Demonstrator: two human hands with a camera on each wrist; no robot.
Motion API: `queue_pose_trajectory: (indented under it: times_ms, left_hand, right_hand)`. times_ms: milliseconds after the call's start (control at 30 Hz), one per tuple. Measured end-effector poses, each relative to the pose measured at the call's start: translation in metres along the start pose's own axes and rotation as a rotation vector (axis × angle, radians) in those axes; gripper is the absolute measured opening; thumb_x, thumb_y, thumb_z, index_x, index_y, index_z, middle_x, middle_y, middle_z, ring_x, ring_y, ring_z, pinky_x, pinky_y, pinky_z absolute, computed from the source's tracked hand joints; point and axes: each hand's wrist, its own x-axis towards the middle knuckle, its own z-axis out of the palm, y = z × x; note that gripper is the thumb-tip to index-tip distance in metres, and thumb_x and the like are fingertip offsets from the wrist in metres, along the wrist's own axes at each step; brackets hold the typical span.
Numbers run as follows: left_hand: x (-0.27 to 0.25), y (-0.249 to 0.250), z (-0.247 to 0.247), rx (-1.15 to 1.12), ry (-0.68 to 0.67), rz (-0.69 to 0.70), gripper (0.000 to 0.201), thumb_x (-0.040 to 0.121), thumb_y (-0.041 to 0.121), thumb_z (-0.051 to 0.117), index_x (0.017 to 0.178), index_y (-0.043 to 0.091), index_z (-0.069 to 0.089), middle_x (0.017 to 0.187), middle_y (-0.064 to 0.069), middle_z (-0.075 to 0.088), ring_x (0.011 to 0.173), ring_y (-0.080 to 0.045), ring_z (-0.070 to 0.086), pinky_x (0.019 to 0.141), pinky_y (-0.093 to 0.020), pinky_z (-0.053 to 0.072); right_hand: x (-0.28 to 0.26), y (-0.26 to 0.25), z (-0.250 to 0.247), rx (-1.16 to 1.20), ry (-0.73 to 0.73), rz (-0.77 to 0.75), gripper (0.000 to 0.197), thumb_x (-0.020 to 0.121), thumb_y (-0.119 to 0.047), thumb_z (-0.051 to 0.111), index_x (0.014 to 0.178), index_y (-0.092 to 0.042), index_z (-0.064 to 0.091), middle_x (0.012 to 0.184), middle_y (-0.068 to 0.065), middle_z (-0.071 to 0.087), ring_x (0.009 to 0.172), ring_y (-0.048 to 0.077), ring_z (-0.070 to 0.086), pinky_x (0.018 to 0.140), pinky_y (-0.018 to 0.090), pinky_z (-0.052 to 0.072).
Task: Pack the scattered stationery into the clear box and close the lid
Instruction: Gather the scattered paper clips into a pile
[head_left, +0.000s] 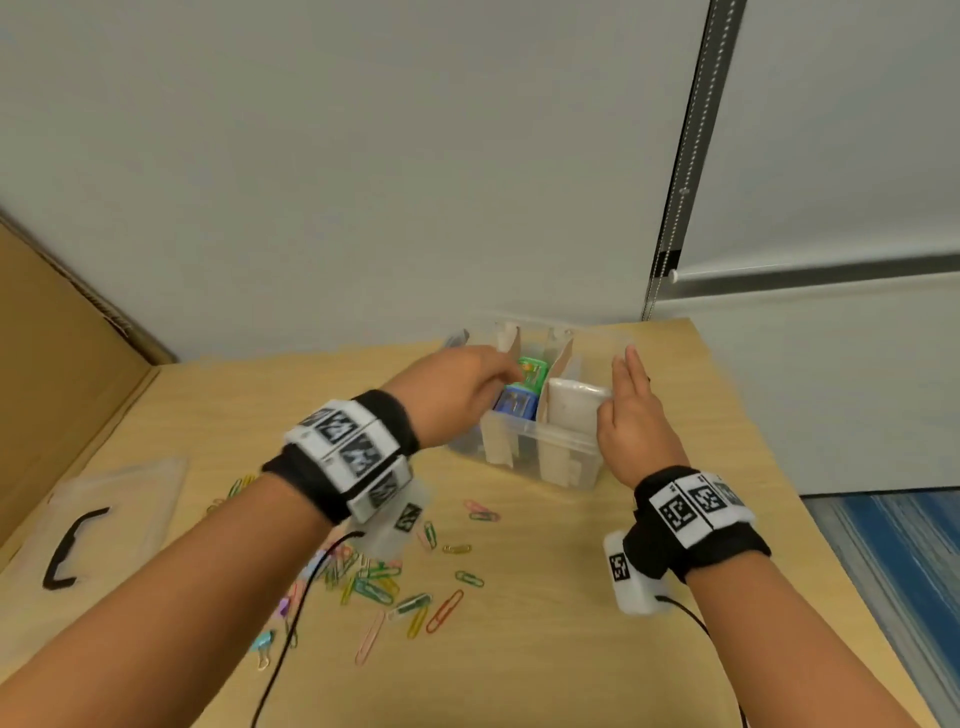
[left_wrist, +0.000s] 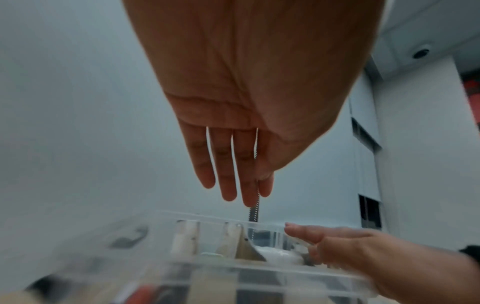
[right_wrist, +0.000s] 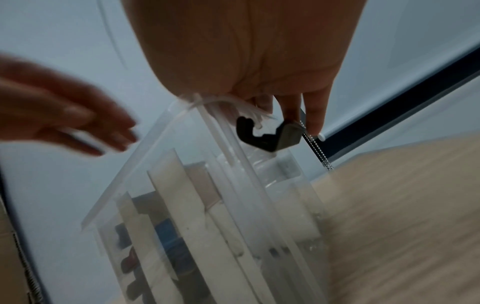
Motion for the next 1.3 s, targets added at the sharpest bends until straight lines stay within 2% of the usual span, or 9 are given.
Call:
queue_pose_trajectory:
  times_ms: [167, 300, 433, 533, 633, 733, 900, 1133, 1300]
  left_hand:
    - [-0.085, -0.052, -0.005, -0.044, 0.154, -0.145, 0.029, 0.096, 0.012, 0.045, 0.115, 0.022, 0.063, 0.114, 0.008, 0.064, 0.103, -0.009, 0.059, 0.088, -0.019, 0.045]
    - [-0.140, -0.095, 0.007, -0.154, 0.246, -0.306, 0.028, 0.096, 0.008, 0.046, 0.111, 0.021, 0.065, 0.109, 0.012, 0.064, 0.097, -0.002, 0.058, 0.079, 0.001, 0.039]
    - [-0.181, -0.135, 0.035, -0.168, 0.173, -0.400, 0.025, 0.094, 0.010, 0.049, 0.109, 0.022, 0.065, 0.106, 0.010, 0.066, 0.097, -0.006, 0.061, 0.087, -0.022, 0.050]
    - [-0.205, -0.160, 0.051, -0.177, 0.066, -0.447, 0.019, 0.094, 0.022, 0.051, 0.107, 0.031, 0.061, 0.099, 0.013, 0.064, 0.089, -0.001, 0.059, 0.082, -0.027, 0.052]
    - [-0.222, -0.177, 0.067, -0.256, -0.081, -0.421, 0.019, 0.087, 0.025, 0.059, 0.100, 0.040, 0.057, 0.098, 0.017, 0.060, 0.087, 0.002, 0.057, 0.080, -0.025, 0.051]
    - [-0.230, -0.187, 0.075, -0.235, -0.202, -0.342, 0.020, 0.082, 0.029, 0.064, 0.097, 0.041, 0.056, 0.096, 0.020, 0.055, 0.087, 0.006, 0.052, 0.080, -0.018, 0.047]
    - [-0.227, -0.195, 0.083, -0.129, -0.323, -0.159, 0.026, 0.081, 0.033, 0.064, 0.107, 0.034, 0.060, 0.109, 0.011, 0.054, 0.099, -0.010, 0.054, 0.079, -0.026, 0.046]
    - [-0.219, -0.203, 0.088, -0.053, -0.305, -0.025, 0.024, 0.085, 0.025, 0.058, 0.109, 0.026, 0.060, 0.114, 0.006, 0.054, 0.103, -0.016, 0.053, 0.076, -0.027, 0.041]
    - [-0.219, -0.210, 0.087, -0.134, -0.278, 0.009, 0.023, 0.085, 0.028, 0.057, 0.107, 0.025, 0.060, 0.107, 0.008, 0.053, 0.098, -0.011, 0.053, 0.073, -0.023, 0.039]
  right_hand:
    - [-0.009, -0.019, -0.002, -0.219, 0.078, 0.025, 0.055, 0.094, -0.018, 0.040, 0.147, -0.010, 0.026, 0.160, 0.011, 0.008, 0.143, 0.038, 0.018, 0.117, 0.049, 0.020]
    - [-0.031, -0.078, 0.006, -0.265, 0.158, -0.203, 0.053, 0.091, -0.018, 0.047, 0.142, -0.014, 0.035, 0.157, 0.011, 0.020, 0.145, 0.036, 0.014, 0.118, 0.050, 0.014]
    - [-0.061, -0.131, 0.045, -0.199, 0.065, -0.452, 0.036, 0.090, -0.021, 0.050, 0.126, -0.018, 0.051, 0.141, 0.003, 0.044, 0.136, 0.025, 0.031, 0.113, 0.042, 0.030]
    - [-0.082, -0.150, 0.087, -0.176, -0.105, -0.551, 0.020, 0.090, -0.021, 0.049, 0.107, -0.020, 0.059, 0.111, -0.003, 0.056, 0.107, 0.016, 0.047, 0.091, 0.031, 0.045]
    - [-0.095, -0.168, 0.124, -0.171, -0.305, -0.556, 0.017, 0.094, -0.025, 0.045, 0.102, -0.020, 0.060, 0.102, -0.003, 0.057, 0.098, 0.017, 0.049, 0.077, 0.029, 0.045]
    - [-0.099, -0.186, 0.153, -0.215, -0.452, -0.517, 0.020, 0.095, -0.026, 0.044, 0.108, -0.019, 0.057, 0.110, -0.001, 0.054, 0.105, 0.018, 0.048, 0.082, 0.028, 0.039]
    - [-0.101, -0.209, 0.190, -0.329, -0.628, -0.409, 0.026, 0.091, -0.023, 0.047, 0.114, -0.013, 0.053, 0.116, 0.005, 0.047, 0.108, 0.026, 0.049, 0.080, 0.034, 0.043]
    - [-0.102, -0.223, 0.217, -0.425, -0.615, -0.277, 0.029, 0.090, -0.015, 0.053, 0.117, -0.009, 0.048, 0.122, 0.009, 0.038, 0.110, 0.026, 0.044, 0.085, 0.035, 0.044]
    - [-0.101, -0.221, 0.212, -0.320, -0.588, -0.211, 0.022, 0.088, -0.013, 0.053, 0.110, -0.014, 0.051, 0.110, 0.004, 0.043, 0.104, 0.024, 0.048, 0.083, 0.031, 0.042]
